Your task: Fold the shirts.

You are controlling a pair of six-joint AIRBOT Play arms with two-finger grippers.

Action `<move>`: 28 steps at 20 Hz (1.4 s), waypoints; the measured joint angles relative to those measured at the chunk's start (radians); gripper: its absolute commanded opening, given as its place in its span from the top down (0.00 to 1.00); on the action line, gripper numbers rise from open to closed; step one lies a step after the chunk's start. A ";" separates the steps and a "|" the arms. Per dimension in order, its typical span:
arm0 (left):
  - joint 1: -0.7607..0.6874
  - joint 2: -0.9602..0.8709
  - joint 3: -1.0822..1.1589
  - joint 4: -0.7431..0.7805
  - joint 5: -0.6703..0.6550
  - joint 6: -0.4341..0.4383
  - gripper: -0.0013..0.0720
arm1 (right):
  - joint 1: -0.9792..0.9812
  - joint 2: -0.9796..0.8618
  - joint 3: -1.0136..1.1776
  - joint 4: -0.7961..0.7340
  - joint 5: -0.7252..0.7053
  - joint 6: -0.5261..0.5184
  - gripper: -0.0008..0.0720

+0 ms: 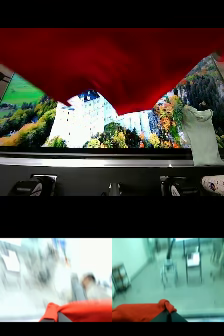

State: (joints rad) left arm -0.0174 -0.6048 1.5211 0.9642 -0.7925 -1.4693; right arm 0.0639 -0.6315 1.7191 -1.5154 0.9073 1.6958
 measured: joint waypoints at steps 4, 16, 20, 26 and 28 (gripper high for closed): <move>0.105 0.045 0.074 0.073 -0.085 -0.085 0.95 | 0.000 0.059 0.046 -0.091 0.076 0.045 0.96; 0.101 -0.344 -0.394 0.125 -0.092 -0.071 0.95 | 0.000 -0.602 0.007 -0.159 0.395 0.140 0.96; 0.095 -0.555 -0.433 0.100 -0.045 -0.063 0.94 | 0.000 -0.870 0.001 0.016 0.325 0.234 0.96; 0.124 -0.698 -0.420 0.008 -0.095 -0.055 0.08 | -0.020 -1.034 0.007 0.256 0.316 0.233 0.28; 0.183 -0.709 -0.393 0.042 -0.219 -0.040 0.17 | -0.071 -1.029 0.009 0.273 0.397 0.142 0.29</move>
State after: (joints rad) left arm 0.1658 -1.3140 1.1286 1.0065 -1.0115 -1.5093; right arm -0.0074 -1.6604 1.7279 -1.2427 1.3045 1.8378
